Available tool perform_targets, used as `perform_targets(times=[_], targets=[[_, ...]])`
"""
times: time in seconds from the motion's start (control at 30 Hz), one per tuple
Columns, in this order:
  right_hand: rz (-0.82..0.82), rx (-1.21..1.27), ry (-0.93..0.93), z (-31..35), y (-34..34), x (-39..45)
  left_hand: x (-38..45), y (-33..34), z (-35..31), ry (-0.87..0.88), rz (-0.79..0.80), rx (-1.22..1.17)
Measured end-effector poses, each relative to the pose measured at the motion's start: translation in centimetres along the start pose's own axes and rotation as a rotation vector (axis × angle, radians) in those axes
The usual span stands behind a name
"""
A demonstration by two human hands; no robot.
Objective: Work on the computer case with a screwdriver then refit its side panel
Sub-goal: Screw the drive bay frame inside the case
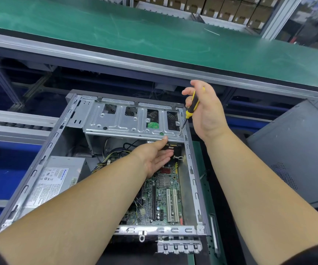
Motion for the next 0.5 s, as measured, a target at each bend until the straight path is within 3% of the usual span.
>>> perform_targets(times=[0.1,0.33,0.5], targets=[[-0.003,0.073,0.006,0.03,-0.3,-0.13,0.02,-0.05,0.03,0.003,0.0,-0.002],[0.015,-0.091,-0.03,0.1,0.04,-0.11,0.05,-0.04,0.04,0.005,-0.011,-0.007],[0.006,0.141,0.055,0.08,0.01,-0.18,0.03,-0.02,0.04,0.007,-0.012,-0.012]])
Point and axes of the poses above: each hand's wrist, its own x-axis towards the middle knuckle, its own y-axis out of the palm, z = x × y, the point moved 7 cm from there along x, towards the middle knuckle, and after that the axes turned 13 degrees about -z, right-handed, at the moved point
